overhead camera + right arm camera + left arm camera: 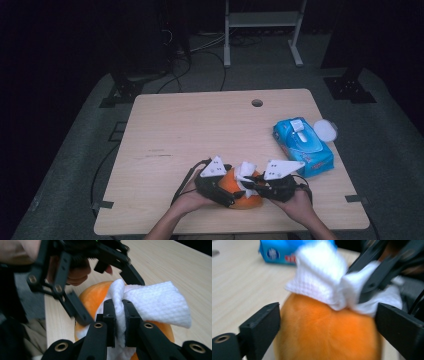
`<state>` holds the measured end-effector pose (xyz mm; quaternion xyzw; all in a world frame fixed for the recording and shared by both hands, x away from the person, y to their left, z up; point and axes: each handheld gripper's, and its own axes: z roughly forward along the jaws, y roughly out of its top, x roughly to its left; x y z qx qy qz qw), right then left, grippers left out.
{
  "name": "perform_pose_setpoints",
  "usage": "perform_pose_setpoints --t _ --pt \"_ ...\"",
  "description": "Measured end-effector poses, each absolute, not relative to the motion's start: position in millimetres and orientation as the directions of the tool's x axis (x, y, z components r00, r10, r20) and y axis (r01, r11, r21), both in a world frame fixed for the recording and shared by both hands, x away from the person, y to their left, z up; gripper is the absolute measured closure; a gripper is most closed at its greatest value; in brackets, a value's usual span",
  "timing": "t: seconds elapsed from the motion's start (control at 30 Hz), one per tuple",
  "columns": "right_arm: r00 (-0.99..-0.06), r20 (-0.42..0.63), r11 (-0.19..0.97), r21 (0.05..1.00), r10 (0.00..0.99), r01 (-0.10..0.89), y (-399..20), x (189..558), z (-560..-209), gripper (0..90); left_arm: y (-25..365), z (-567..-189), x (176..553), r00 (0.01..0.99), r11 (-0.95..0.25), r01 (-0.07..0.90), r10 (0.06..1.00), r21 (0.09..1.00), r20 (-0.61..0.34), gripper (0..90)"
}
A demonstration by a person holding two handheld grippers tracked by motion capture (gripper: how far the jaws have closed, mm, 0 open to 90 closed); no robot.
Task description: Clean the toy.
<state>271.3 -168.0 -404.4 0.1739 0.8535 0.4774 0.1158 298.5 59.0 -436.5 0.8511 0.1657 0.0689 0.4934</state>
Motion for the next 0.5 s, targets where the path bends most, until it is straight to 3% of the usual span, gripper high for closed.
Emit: perform_pose_setpoints --t 0.07,0.13,0.23,0.5 --pt "-0.904 -0.054 0.494 0.85 0.424 0.18 -168.2 271.4 -401.7 82.0 61.5 -437.2 298.4 0.935 -0.44 0.217 0.35 0.871 -0.057 14.8" --pt "-0.896 -0.046 0.476 0.858 0.441 0.191 -174.2 274.8 -399.1 82.1 61.5 -434.7 298.3 0.939 -0.453 0.206 0.342 0.867 -0.044 15.2" --pt "-0.864 -0.033 0.441 0.869 0.502 0.223 -191.2 281.0 -394.8 82.2 63.0 -435.0 298.3 0.943 -0.452 0.2 0.331 0.87 -0.045 14.8" --pt "-0.854 0.032 0.419 0.862 0.519 0.286 -202.8 286.7 -404.5 82.0 60.6 -438.1 298.1 0.943 -0.458 0.205 0.33 0.865 -0.049 9.6"
